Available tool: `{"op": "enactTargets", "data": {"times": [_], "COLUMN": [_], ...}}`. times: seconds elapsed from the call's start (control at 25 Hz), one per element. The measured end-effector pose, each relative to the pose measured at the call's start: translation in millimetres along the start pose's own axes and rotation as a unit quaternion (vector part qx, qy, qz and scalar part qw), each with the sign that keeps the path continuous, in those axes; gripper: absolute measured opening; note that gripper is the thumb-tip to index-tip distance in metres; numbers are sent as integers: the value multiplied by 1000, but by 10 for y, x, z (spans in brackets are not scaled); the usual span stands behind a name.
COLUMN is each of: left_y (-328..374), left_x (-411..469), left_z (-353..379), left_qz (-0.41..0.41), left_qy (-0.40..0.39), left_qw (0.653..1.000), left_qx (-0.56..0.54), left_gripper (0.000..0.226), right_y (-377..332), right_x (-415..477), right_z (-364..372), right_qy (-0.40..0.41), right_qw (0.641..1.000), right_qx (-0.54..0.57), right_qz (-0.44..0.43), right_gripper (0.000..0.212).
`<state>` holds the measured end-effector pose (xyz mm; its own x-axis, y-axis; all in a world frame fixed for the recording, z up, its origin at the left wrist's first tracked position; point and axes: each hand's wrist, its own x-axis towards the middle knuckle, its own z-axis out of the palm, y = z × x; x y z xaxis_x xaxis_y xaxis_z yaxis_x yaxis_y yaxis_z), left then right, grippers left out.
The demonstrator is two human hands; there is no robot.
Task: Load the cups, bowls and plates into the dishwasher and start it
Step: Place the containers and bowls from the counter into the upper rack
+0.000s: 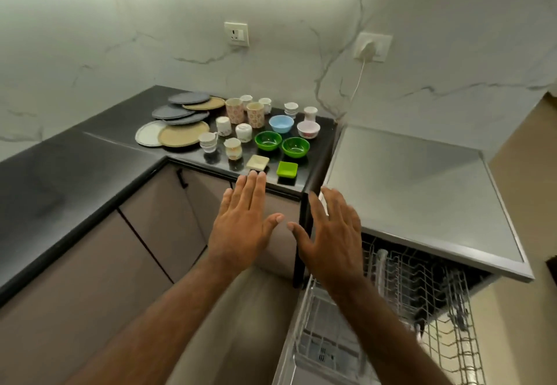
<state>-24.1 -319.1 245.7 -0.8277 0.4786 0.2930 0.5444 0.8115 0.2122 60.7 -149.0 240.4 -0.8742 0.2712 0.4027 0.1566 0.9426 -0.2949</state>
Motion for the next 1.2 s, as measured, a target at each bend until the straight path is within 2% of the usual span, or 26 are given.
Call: {"op": "enactTargets", "data": {"times": [0.24, 0.4, 0.64, 0.92, 1.04, 1.2], "left_y": [-707, -884, -957, -957, -1076, -1263], "left_x": [57, 96, 231, 466, 723, 1365], "left_z": [-393, -484, -428, -171, 125, 653], "left_qz": [18, 33, 24, 6, 10, 11], "left_qy": [-3, -10, 2, 1, -22, -103], "left_qw": [1000, 999, 999, 1000, 999, 994], "left_qx": [-17, -27, -22, -23, -23, -16], "left_gripper": [87, 87, 89, 89, 86, 73], "right_y": [-818, -1048, -912, -651, -513, -293], "right_x": [91, 185, 406, 719, 966, 1446], "right_z": [109, 37, -51, 326, 601, 1083], "right_qy": [-36, -48, -39, -58, -56, -65], "right_qw": [999, 998, 997, 998, 998, 997], "right_qx": [-22, -43, -61, -25, -7, 0], "right_qz": [20, 18, 13, -10, -19, -39], "right_gripper": [75, 76, 76, 79, 77, 62]}}
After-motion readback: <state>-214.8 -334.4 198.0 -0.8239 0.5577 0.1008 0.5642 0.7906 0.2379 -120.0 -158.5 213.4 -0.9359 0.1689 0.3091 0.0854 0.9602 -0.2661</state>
